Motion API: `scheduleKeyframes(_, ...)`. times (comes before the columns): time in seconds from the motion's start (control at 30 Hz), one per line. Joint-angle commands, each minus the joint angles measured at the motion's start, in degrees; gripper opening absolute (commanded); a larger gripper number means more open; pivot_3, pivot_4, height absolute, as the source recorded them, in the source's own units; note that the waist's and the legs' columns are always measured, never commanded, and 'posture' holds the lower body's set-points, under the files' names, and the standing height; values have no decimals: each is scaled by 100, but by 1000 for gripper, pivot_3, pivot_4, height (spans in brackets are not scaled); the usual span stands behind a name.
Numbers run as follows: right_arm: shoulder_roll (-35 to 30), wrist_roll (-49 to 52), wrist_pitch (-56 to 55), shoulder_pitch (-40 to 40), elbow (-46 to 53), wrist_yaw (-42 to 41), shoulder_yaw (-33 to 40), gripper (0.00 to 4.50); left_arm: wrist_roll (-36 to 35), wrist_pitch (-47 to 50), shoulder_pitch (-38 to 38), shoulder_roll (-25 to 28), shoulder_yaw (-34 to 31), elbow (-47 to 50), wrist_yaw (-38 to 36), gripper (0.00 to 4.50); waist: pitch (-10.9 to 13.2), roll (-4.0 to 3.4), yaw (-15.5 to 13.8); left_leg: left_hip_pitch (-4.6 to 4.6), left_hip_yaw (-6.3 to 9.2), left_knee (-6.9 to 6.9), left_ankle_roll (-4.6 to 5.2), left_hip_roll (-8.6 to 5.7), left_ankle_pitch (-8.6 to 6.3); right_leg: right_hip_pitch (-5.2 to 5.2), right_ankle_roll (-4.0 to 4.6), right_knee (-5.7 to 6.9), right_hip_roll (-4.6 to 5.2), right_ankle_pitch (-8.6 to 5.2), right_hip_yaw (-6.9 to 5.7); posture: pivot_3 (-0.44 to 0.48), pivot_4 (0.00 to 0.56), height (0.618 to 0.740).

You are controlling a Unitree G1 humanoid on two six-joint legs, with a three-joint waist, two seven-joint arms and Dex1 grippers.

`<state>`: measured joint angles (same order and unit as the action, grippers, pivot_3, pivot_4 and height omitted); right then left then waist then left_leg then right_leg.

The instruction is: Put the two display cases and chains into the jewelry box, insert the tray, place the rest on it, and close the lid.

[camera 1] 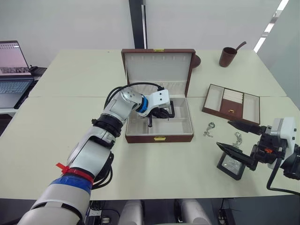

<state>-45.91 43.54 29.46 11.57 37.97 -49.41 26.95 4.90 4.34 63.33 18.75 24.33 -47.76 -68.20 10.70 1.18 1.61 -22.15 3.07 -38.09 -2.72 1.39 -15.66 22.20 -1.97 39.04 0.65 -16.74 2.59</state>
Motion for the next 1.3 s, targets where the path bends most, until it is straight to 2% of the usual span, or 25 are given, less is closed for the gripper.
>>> scheduleKeyframes(0.03,7,100,-87,24,176,40,199,4500,8,-143,167,-51,-171,8,-56,22,0,0,0,0,0,0,0,0,0,0,0,0,0,0,0,0,150,740)
scheduleKeyframes(0.23,-16,100,-102,5,130,20,164,4500,2,-141,137,-46,-226,15,-33,22,0,0,1,1,1,0,0,1,0,0,0,1,0,0,0,0,150,740)
scheduleKeyframes(0.4,-47,101,-97,-48,73,-20,133,4500,-133,-35,118,-41,-404,130,-83,1474,0,0,1,1,0,0,0,1,0,0,0,2,0,0,0,0,150,740)
scheduleKeyframes(0.53,-77,87,-98,-115,-32,-75,122,4500,-251,1,109,-44,-590,228,-167,2801,0,0,1,1,1,0,0,1,0,0,0,2,0,0,0,0,150,740)
scheduleKeyframes(0.6,-95,70,-103,-140,-107,-124,132,4500,-470,166,108,-49,-795,416,-314,3396,0,0,1,1,1,0,0,1,0,0,0,2,0,0,-1,0,150,740)
scheduleKeyframes(0.7,-141,1,-137,-139,-351,-233,200,4500,-1213,830,-85,90,-1279,1270,-755,4397,0,0,2,0,1,0,0,2,0,0,0,2,0,0,-2,0,150,740)
scheduleKeyframes(0.77,-153,-42,-173,-125,-498,-295,238,4500,-1623,1369,-277,201,-1486,1867,-958,4468,0,0,11,0,0,0,0,3,0,0,0,2,0,0,-1,0,150,740)
scheduleKeyframes(0.87,-170,-101,-179,-100,-969,-429,354,4500,-2375,2526,-1061,803,-1899,3461,-1098,4468,-6,-12,50,13,-8,4,0,12,0,-2,1,5,-3,0,8,0,150,740)
scheduleKeyframes(1.0,-237,-277,-294,-151,-1591,-668,399,4500,-3014,3526,-1855,1418,-2413,4738,-752,4468,-7,-12,46,21,-4,2,-1,23,1,-3,2,16,-14,0,8,0,150,740)
scheduleKeyframes(1.07,-261,-425,-437,-304,-2109,-786,353,4500,-3288,3942,-2426,1815,-2895,5197,-496,4468,-7,-12,34,22,-4,0,-1,22,1,-6,2,15,-14,0,8,0,150,740)
scheduleKeyframes(1.13,-280,-572,-593,-510,-2691,-896,312,4500,-3288,4004,-3029,2209,-3308,5466,-214,4468,-7,-12,39,23,-7,1,-1,21,0,-8,2,9,-11,0,9,0,150,740)
scheduleKeyframes(1.3,-291,-875,-979,-897,-3808,-1166,189,4500,-3379,4011,-4174,2712,-4238,5902,395,4468,-7,-12,5,23,-4,3,-1,22,0,-8,3,7,-9,0,5,0,150,740)
